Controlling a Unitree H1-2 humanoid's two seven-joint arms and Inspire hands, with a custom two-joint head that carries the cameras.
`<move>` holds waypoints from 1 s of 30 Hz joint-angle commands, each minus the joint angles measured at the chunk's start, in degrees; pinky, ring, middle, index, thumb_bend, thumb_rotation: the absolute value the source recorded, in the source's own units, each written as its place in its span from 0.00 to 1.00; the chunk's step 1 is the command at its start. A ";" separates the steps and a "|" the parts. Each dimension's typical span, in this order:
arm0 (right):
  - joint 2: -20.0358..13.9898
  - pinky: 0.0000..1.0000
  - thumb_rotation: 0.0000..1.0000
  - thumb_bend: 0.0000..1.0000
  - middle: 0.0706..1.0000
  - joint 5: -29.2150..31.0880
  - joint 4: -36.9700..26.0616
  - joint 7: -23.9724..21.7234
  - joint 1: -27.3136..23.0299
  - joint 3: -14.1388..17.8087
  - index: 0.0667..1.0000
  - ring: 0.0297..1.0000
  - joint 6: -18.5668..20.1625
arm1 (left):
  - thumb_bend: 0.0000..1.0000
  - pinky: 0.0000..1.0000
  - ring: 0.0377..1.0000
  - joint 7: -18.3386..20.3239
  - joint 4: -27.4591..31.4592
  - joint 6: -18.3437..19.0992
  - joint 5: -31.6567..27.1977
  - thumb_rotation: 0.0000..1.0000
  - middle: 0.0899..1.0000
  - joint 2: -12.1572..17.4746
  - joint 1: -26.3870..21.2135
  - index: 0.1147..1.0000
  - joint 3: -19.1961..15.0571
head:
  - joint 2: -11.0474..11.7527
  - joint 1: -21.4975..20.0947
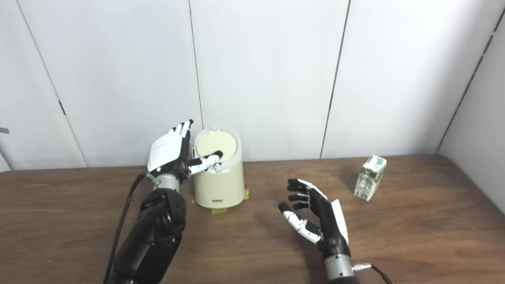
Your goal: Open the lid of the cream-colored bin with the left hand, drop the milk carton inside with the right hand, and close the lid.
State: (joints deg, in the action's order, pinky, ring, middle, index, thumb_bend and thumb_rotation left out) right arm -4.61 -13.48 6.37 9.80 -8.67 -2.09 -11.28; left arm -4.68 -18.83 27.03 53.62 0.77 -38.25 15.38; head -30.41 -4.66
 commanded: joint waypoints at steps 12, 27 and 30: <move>0.09 0.58 0.40 0.27 0.71 -0.81 1.55 0.22 0.83 -0.28 0.72 0.65 -2.36 | 0.91 1.00 1.00 4.62 0.68 -0.12 21.71 0.27 1.00 2.22 -3.14 1.00 3.84 | -0.32 0.19; -0.07 0.58 0.41 0.26 0.70 -2.60 1.29 0.83 0.91 -0.51 0.72 0.65 -2.12 | 0.77 1.00 1.00 8.34 -0.90 -0.12 26.39 0.20 1.00 1.84 -2.76 1.00 1.58 | -0.24 0.19; -0.09 0.59 0.40 0.26 0.70 -2.45 1.53 0.72 0.83 -0.48 0.72 0.66 -2.35 | 0.64 1.00 1.00 8.10 -0.65 -0.16 24.26 0.61 1.00 1.69 -2.73 1.00 1.48 | -0.24 0.19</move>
State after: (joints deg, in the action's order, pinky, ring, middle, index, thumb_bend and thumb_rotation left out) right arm -4.63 -14.86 6.37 10.00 -8.76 -2.35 -11.55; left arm 3.09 -19.26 26.19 78.33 1.71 -39.85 17.09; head -30.59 -4.39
